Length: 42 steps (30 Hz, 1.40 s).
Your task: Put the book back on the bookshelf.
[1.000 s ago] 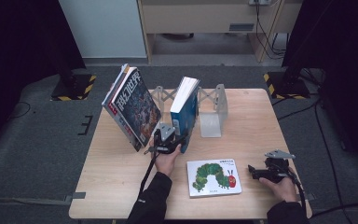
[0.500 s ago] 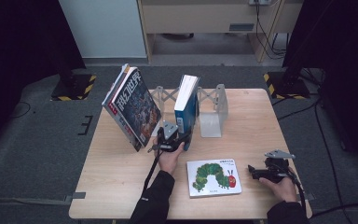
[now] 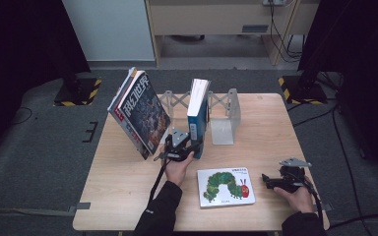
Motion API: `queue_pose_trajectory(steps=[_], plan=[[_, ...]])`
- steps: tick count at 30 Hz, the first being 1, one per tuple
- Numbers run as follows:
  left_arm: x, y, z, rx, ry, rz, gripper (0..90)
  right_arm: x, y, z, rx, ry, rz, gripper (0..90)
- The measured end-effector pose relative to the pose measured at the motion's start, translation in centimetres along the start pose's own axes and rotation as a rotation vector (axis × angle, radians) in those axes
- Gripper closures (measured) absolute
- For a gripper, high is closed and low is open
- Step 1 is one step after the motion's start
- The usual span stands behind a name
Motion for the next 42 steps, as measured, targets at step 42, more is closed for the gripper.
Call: queue_pose_trajectory(steps=[42], plan=[[1.1,1.8,1.1,0.002,0.015,-0.066,48.6,0.0,0.0,0.0,0.0,0.0,0.0,1.7]])
Point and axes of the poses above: each handheld gripper's, and its own axes: y roughly forward along the jaws, z roughly out of its top, x roughly to its right, the point moved 5 cm from there along y, roughly forward along the jaws, and after that the axes turned 3 degrees about -y, right-handed, at the moved point
